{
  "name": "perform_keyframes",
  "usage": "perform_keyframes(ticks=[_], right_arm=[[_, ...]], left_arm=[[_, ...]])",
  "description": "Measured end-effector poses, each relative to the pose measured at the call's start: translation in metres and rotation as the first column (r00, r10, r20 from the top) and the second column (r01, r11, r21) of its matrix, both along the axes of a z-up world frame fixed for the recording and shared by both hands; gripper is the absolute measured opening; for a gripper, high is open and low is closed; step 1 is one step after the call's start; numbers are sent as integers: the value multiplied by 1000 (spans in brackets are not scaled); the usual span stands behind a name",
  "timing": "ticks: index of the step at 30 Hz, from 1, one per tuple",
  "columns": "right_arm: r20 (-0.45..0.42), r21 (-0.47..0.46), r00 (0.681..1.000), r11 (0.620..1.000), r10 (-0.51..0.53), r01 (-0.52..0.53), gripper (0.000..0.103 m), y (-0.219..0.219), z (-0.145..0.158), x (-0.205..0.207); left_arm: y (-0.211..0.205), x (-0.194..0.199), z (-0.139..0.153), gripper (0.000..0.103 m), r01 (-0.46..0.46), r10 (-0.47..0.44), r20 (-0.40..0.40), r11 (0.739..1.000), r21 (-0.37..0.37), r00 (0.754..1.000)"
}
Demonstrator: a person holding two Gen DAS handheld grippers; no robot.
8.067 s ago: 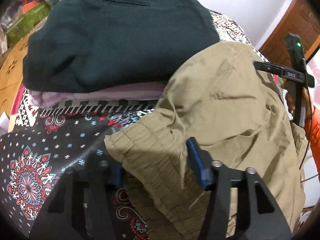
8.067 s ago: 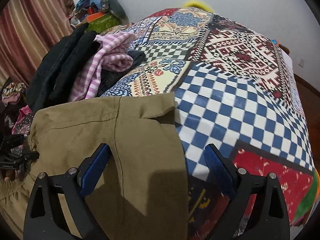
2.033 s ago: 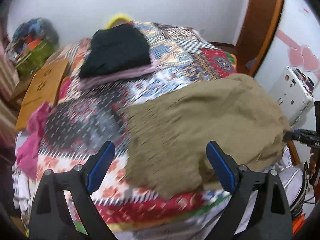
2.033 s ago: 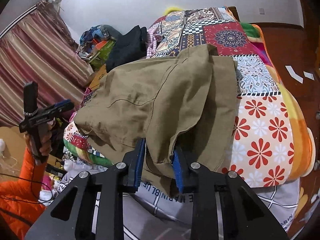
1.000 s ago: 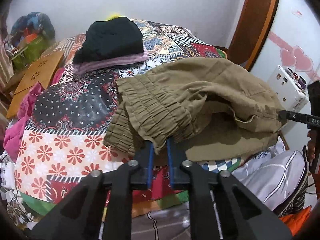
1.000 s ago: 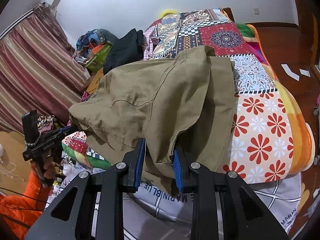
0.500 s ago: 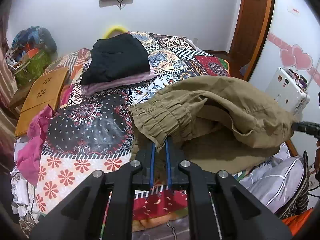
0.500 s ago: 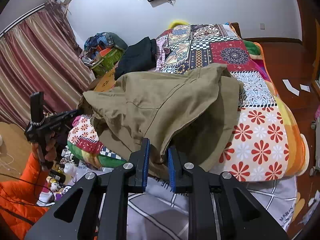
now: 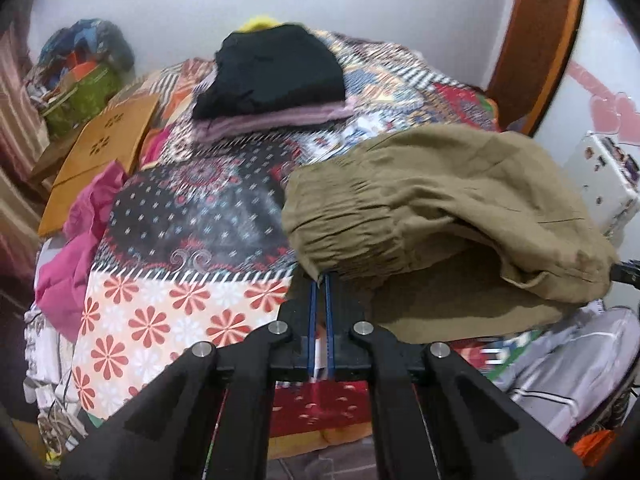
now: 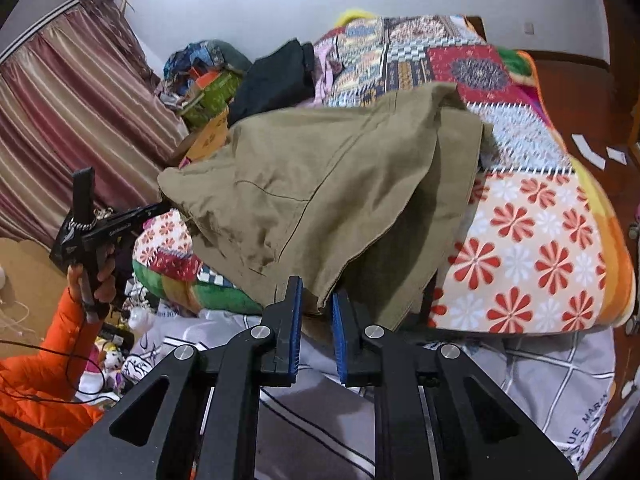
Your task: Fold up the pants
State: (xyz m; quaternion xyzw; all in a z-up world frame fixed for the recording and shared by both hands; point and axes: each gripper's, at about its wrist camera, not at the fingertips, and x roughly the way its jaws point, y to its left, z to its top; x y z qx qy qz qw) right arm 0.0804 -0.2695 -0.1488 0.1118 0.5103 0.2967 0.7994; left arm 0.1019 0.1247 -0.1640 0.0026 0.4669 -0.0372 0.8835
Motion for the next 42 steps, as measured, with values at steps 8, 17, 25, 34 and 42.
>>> perform_keyframes(ticks=[8,17,25,34,42], right_arm=[[-57,-22,998,1000,15,-16,13,3,-16,1],[12,-88,1000,996,-18,19,20,-13,16,8],[134,-71,989,996,63,-54,34,17,45,32],[-6,-119,983,976,184,-183,34,56,-10,60],[-82,-143,985,976,153,-164,34,29,-25,56]], left_arm=[[25,5,-9,2,-71,72,-28,997,36,997],[-5,-2,59,35,6,-10,103,999,40,995],[-47,34,50,70,85,-90,101,995,55,991],[-39,25,-18,75,91,-91,-9,996,12,996],[-35,17,-50,90,77,-77,-11,997,28,997]])
